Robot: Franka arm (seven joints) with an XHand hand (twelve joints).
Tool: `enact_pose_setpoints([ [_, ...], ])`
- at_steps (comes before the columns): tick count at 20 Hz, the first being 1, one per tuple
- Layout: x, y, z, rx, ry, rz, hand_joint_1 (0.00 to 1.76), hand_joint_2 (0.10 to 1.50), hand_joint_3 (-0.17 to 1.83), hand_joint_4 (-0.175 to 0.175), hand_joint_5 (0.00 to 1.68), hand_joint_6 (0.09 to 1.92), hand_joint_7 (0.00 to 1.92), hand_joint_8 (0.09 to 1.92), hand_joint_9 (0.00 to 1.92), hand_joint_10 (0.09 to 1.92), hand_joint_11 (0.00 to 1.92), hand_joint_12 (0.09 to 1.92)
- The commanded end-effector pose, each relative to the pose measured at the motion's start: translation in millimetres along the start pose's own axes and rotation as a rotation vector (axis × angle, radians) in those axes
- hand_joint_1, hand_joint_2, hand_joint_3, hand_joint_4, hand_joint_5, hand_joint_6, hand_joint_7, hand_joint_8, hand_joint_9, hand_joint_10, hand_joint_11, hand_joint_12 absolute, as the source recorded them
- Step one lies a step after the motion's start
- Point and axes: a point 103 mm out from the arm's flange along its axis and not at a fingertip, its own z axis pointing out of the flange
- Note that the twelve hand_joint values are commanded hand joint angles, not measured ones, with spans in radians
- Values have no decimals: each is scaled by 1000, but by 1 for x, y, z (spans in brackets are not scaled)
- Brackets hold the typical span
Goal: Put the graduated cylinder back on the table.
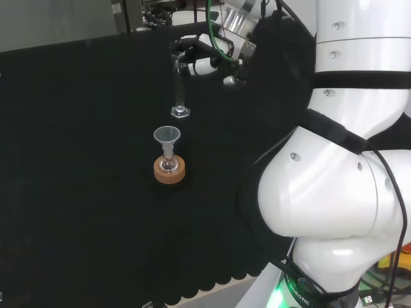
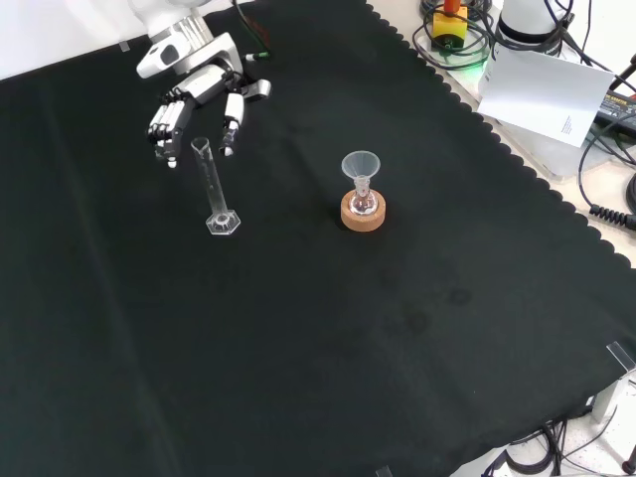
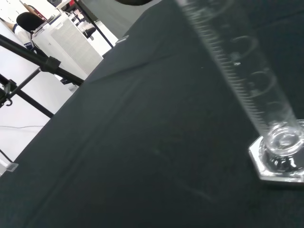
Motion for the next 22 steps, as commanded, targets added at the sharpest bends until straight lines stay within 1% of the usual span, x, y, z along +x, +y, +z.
enact_pose_setpoints([
  [1,33,-11,-5,-12,-40,-8,849,988,-175,-60,397,247,256,662,763,87,302,1359],
  [5,51,-21,-16,-22,-82,0,848,988,-175,-60,399,242,255,661,762,87,301,1359],
  [9,73,-39,-37,-40,-153,20,846,987,-175,-60,400,237,254,661,761,87,301,1359],
  [15,107,-76,-70,-67,-251,94,843,987,-175,-61,400,227,249,660,756,87,297,1358],
  [17,118,-89,-76,-78,-283,110,842,987,-175,-61,400,224,248,659,754,87,296,1358],
  [22,146,-129,-88,-112,-349,169,839,989,-175,-62,405,208,242,660,737,87,264,1356],
])
